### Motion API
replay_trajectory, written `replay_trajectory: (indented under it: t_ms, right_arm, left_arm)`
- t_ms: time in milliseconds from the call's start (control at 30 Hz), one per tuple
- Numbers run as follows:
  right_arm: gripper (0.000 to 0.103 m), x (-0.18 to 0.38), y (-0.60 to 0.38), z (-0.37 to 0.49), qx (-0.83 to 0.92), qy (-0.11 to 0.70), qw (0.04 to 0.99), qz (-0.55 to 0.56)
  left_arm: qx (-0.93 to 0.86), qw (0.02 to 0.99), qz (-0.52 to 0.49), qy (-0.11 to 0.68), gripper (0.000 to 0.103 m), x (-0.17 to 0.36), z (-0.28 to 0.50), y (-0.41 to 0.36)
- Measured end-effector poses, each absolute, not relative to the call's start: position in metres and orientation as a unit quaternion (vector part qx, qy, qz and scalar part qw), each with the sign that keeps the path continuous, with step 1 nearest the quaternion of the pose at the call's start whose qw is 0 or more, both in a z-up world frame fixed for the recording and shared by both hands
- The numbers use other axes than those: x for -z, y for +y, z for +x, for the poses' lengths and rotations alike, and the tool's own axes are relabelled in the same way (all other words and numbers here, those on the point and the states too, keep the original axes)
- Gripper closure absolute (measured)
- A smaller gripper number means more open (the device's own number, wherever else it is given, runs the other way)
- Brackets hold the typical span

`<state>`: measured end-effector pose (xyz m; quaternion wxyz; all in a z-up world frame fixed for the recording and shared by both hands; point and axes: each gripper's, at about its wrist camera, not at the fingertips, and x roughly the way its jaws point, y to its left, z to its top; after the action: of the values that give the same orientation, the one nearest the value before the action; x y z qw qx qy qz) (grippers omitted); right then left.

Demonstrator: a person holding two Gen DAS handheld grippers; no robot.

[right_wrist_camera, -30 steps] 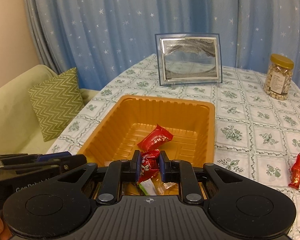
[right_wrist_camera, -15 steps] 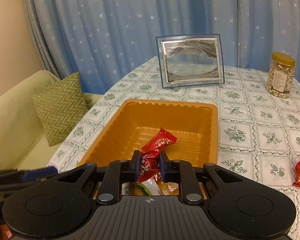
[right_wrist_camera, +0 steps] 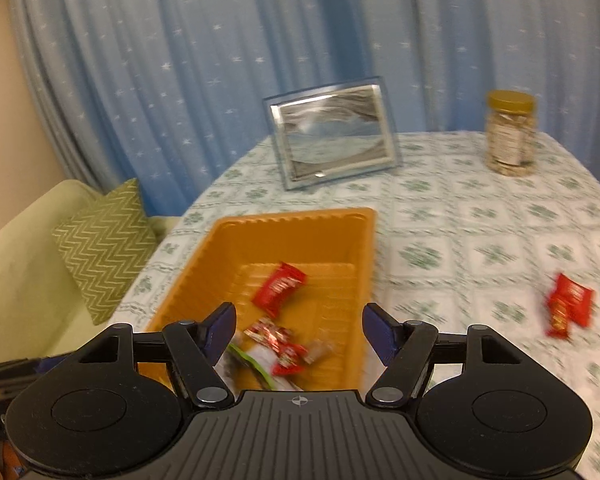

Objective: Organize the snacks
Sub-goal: 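Move both tools away from the tray toward the red candies on the tablecloth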

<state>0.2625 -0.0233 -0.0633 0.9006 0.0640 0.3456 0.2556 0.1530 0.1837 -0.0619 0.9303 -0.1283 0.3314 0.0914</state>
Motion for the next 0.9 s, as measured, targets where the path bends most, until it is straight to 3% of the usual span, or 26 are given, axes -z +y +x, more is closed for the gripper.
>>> replay_trajectory:
  t_ms: [633,833,900]
  right_arm:
    - [0.033,0.053,-0.130,0.186,-0.140,0.360,0.919,0.083]
    - [0.033,0.054,-0.157,0.172,-0.114,0.361,0.921,0.088]
    - [0.033,0.055,-0.166,0.169,-0.106,0.362,0.922,0.091]
  left_arm:
    - [-0.043,0.939,-0.108,0.323,0.037,0.037,0.116,0.100]
    - [-0.024,0.939,-0.098,0.327,0.036,0.036,0.112,0.074]
    - [-0.018,0.940,-0.095,0.328,0.030,0.035,0.111,0.066]
